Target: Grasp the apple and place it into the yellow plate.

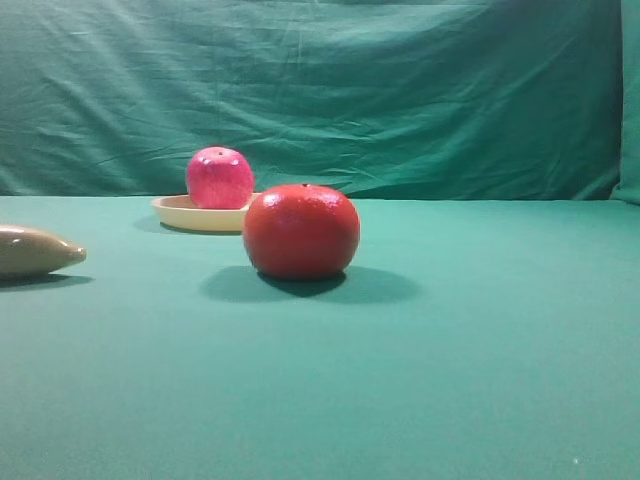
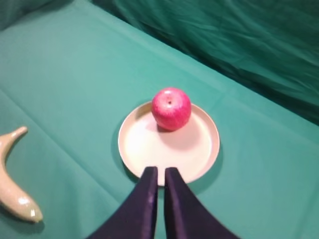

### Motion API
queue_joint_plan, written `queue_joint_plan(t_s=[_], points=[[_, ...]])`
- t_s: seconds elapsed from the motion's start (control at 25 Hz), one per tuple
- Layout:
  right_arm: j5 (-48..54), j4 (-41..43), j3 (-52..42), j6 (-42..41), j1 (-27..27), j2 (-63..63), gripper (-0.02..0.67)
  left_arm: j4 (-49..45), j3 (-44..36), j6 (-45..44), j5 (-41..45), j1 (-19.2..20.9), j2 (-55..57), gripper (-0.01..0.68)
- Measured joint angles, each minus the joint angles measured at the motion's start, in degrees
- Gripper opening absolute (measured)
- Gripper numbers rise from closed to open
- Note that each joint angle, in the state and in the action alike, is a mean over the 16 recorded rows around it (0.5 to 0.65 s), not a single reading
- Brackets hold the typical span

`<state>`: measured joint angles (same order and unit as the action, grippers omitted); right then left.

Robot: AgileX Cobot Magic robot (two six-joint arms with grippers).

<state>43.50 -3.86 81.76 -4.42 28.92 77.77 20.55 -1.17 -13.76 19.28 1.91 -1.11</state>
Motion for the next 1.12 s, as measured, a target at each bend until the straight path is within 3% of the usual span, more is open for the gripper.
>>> queue_joint_plan(t_s=[0.6, 0.88, 1.12], points=[[-11.22, 2.79, -36.42, 4.93, 0.02, -37.31, 0.0, 0.0, 0.0, 0.0, 0.0, 0.0, 0.0, 0.157], [-8.17, 3.37, -42.68, 5.1, 0.02, -49.48, 0.0, 0.0, 0.0, 0.0, 0.0, 0.0, 0.0, 0.157], [-4.25, 8.8, -43.54, 8.14, -0.06, -54.5, 0.0, 0.0, 0.0, 0.0, 0.0, 0.0, 0.0, 0.157]])
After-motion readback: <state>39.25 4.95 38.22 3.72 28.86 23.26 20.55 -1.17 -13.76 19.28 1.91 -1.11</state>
